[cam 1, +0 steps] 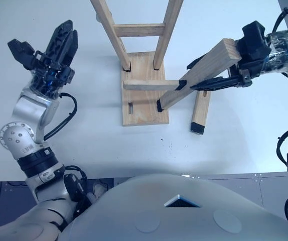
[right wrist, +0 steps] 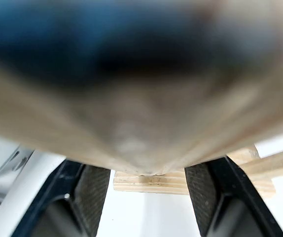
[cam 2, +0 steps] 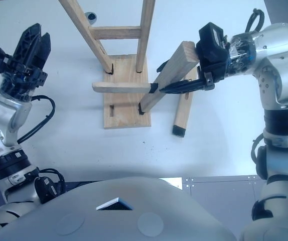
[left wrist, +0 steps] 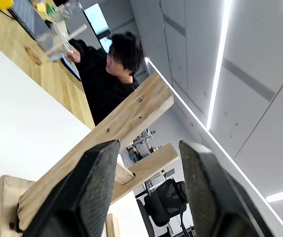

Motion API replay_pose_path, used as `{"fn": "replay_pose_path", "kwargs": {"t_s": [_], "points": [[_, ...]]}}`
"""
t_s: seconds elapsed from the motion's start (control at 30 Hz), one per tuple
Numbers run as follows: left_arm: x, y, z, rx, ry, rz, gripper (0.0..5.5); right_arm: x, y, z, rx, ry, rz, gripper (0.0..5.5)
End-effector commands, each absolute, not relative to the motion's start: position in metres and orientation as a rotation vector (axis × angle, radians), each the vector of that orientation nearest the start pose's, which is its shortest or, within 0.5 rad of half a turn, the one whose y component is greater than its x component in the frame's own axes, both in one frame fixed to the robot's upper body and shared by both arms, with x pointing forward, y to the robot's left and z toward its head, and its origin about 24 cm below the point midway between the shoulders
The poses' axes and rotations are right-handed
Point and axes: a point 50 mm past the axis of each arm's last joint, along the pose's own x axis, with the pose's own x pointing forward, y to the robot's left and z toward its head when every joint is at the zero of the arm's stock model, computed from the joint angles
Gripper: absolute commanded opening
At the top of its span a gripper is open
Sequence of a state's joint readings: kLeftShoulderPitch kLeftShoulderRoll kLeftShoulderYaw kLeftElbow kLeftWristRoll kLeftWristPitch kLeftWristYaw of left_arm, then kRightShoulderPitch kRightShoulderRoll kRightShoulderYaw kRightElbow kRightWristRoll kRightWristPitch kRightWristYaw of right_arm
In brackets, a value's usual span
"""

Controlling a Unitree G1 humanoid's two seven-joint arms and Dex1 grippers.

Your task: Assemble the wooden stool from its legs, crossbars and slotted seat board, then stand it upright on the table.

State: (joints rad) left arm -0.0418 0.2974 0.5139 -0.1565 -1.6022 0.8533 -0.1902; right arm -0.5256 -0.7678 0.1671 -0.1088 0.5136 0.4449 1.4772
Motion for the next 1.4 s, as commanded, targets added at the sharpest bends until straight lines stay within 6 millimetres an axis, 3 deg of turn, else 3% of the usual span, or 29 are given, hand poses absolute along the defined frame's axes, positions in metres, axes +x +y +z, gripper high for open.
{"fn": "replay_pose_path", "kwargs": {"t_s": [0.03, 0.23, 0.63, 0.87, 1.17, 1.33, 1.4], "points": [[0.221, 0.228, 0.107, -1.223, 0.052, -0.489, 2.19, 0.261, -0.163, 0.169, -0.499, 0.273, 1.618, 2.05], [0.216, 0.229, 0.099, -1.247, 0.039, -0.437, 2.19, 0.250, -0.155, 0.148, -0.581, 0.417, 1.543, 2.05], [0.214, 0.232, 0.094, -1.249, 0.008, -0.390, 2.19, 0.247, -0.154, 0.174, -0.363, 0.567, 1.540, 2.05], [0.218, 0.233, 0.095, -1.249, -0.004, -0.392, 2.19, 0.250, -0.158, 0.178, -0.455, 0.543, 1.517, 2.05], [0.207, 0.230, 0.089, -1.271, -0.035, -0.352, 2.19, 0.261, -0.164, 0.192, -0.564, 0.570, 1.516, 2.05], [0.206, 0.227, 0.085, -1.277, -0.040, -0.342, 2.19, 0.253, -0.152, 0.185, -0.634, 0.584, 1.509, 2.05], [0.206, 0.228, 0.084, -1.281, -0.040, -0.335, 2.19, 0.243, -0.144, 0.173, -0.662, 0.592, 1.479, 2.05]]}}
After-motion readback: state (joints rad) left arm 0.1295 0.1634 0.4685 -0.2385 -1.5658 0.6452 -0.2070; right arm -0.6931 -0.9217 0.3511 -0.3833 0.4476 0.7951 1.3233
